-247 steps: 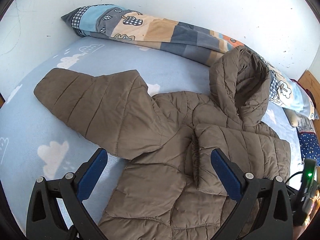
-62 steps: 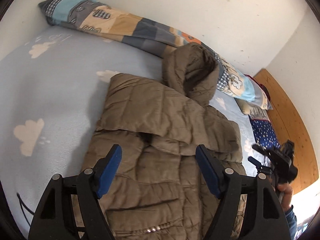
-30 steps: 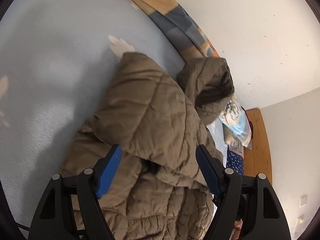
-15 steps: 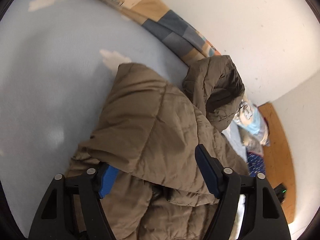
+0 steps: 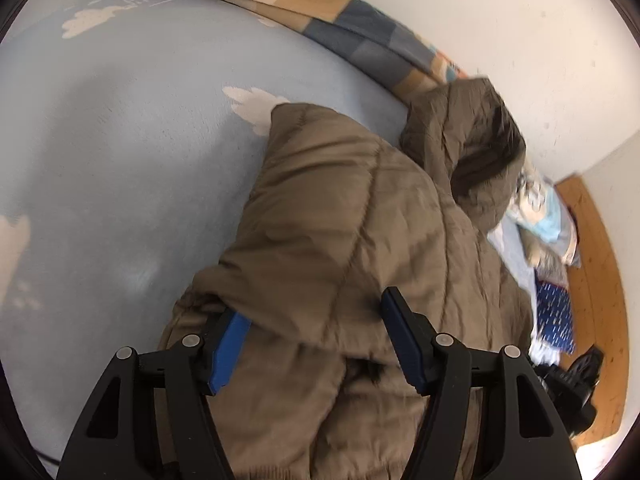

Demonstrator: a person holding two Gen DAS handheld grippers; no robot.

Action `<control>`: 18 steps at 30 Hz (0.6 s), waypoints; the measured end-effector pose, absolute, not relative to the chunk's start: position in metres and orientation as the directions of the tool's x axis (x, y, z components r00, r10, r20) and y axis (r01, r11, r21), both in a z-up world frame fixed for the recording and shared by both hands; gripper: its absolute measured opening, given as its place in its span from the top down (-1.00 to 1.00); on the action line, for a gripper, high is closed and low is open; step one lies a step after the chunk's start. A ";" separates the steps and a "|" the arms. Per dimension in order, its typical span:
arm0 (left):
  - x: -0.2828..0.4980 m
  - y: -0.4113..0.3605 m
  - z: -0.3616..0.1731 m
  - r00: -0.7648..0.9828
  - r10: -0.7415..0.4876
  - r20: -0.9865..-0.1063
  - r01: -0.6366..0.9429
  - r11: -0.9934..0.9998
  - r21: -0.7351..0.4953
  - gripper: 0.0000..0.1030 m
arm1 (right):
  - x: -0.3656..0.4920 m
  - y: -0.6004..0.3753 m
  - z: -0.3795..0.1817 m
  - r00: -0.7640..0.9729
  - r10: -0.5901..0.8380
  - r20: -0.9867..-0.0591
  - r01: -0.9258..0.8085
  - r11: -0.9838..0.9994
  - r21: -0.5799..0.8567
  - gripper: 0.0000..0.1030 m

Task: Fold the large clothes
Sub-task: 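Open the left gripper to release the sleeve while the right gripper pinches and smooths the fold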

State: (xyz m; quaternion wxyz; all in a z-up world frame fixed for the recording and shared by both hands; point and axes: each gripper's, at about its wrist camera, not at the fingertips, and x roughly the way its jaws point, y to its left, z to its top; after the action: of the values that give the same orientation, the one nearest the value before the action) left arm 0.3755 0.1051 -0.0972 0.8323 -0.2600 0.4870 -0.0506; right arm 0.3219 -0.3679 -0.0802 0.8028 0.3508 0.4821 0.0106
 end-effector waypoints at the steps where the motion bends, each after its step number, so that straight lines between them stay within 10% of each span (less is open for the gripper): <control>1: 0.371 0.101 -0.088 0.523 -0.324 -0.788 -0.149 0.876 -0.459 -0.26 | 0.322 -0.369 -0.077 0.532 0.353 -0.769 0.328 0.752 0.572 0.39; 11: 0.350 0.056 -0.036 0.740 -0.041 -0.671 -0.033 0.995 -0.097 -0.41 | 0.301 -0.350 -0.009 0.702 0.135 -0.699 0.216 0.895 0.390 0.35; 18: 0.376 0.041 -0.089 0.613 -0.015 -0.790 0.003 1.000 -0.017 -0.46 | 0.328 -0.318 -0.047 0.618 0.124 -0.777 0.144 0.953 0.267 0.56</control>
State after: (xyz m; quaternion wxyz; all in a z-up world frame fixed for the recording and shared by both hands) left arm 0.3758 0.0414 -0.0887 0.8981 -0.0069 0.4397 -0.0050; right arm 0.3281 -0.3185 -0.0466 0.8862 0.1535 0.4372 -0.0056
